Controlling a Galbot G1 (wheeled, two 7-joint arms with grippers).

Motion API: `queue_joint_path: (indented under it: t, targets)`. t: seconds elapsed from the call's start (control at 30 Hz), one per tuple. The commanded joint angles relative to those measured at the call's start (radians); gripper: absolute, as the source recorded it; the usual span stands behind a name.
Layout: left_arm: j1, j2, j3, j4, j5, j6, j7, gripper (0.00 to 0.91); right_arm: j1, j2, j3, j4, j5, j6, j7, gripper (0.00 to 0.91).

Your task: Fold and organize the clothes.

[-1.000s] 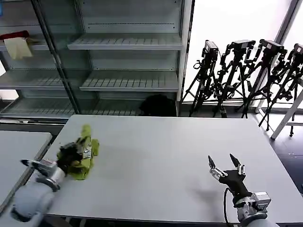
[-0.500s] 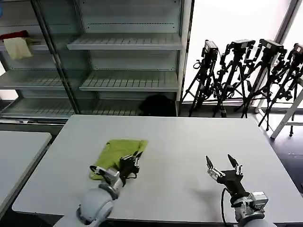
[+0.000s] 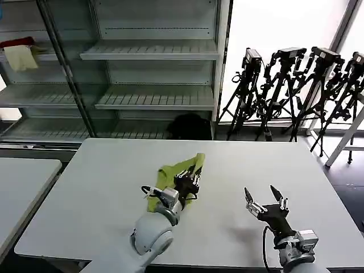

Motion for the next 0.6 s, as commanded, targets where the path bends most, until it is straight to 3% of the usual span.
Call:
queue_joint_path:
  t: [0.03,0.2,0.37,0.5,0.6]
  targets:
    - [-0.092,-0.02,0.072,-0.099,-0.011,0.008,-0.088,0.907,0.019,0.002,-0.015,-0.004,-0.005,-0.021,-0.004,0.907]
    - [-0.109,-0.008,0.016,-0.124,-0.027,0.004,-0.1,0.907,0.044,0.005,-0.033,-0.007,-0.007,-0.044,-0.017,0.907]
    - [0.008,0.066,-0.09,-0.191,-0.02,0.034,-0.053,0.907,0.106,0.006,-0.074,-0.033,0.005,-0.095,-0.044,0.907]
    - [0.188,0.166,-0.251,-0.268,0.046,0.056,0.03,0.907,0.187,-0.002,-0.135,-0.053,0.079,-0.203,-0.066,0.907]
    - [0.338,0.207,-0.323,-0.348,0.073,0.05,0.051,0.907,0.27,0.018,-0.198,-0.094,0.08,-0.291,-0.039,0.907]
